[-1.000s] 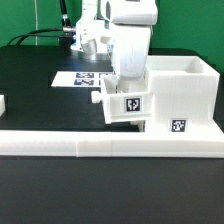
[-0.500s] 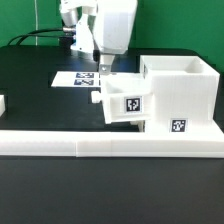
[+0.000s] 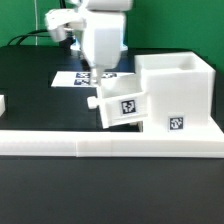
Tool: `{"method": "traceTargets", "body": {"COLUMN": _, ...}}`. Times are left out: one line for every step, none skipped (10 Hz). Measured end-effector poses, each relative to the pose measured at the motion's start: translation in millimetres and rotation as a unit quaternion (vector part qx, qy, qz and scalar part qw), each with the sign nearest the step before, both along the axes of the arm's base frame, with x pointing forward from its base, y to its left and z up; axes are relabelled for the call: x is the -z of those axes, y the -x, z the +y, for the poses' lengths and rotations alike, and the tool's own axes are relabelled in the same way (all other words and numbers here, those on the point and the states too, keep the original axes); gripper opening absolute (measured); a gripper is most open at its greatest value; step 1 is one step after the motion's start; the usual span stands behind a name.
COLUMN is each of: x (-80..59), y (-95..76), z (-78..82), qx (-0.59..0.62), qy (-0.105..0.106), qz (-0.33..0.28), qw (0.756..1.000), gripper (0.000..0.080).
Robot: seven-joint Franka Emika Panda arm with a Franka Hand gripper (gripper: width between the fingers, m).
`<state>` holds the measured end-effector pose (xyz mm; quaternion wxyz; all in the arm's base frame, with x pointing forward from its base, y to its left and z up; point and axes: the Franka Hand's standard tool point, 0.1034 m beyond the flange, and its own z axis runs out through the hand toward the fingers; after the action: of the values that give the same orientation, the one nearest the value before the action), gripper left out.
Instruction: Assemble drawer
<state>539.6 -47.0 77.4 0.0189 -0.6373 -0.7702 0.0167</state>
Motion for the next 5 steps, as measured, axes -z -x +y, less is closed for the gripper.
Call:
{"method": "traceTargets", "body": {"x": 2.1, "y": 1.3, "z": -8.9, "qx": 0.007, "qy": -0.018, "qz": 0.004, "qw": 1.0, "gripper": 0.0649}}
{"method": "traceTargets", "body": {"x": 4.6, "y": 4.6, "z": -14.8, "qx": 0.002, "qy": -0.034, "qz": 0.01, "qw": 0.999, "gripper": 0.0649}}
{"method": "traceTargets", "body": {"x": 8.4, "y": 8.5, "z": -22.9, "qx": 0.01, "qy": -0.055, "qz": 0.019, "qw": 0.998, "gripper": 0.0649}}
{"method": "traceTargets", "body": {"x": 12.2, "y": 11.2, "z": -28.0, "qx": 0.015, "qy": -0.062, "qz": 0.024, "qw": 0.998, "gripper": 0.0649}}
{"method": "traceTargets", "body": {"x": 16.7, "y": 14.3, "z": -29.5, "qx": 0.021, "qy": -0.066, "qz": 0.03, "qw": 0.997, "gripper": 0.0649}}
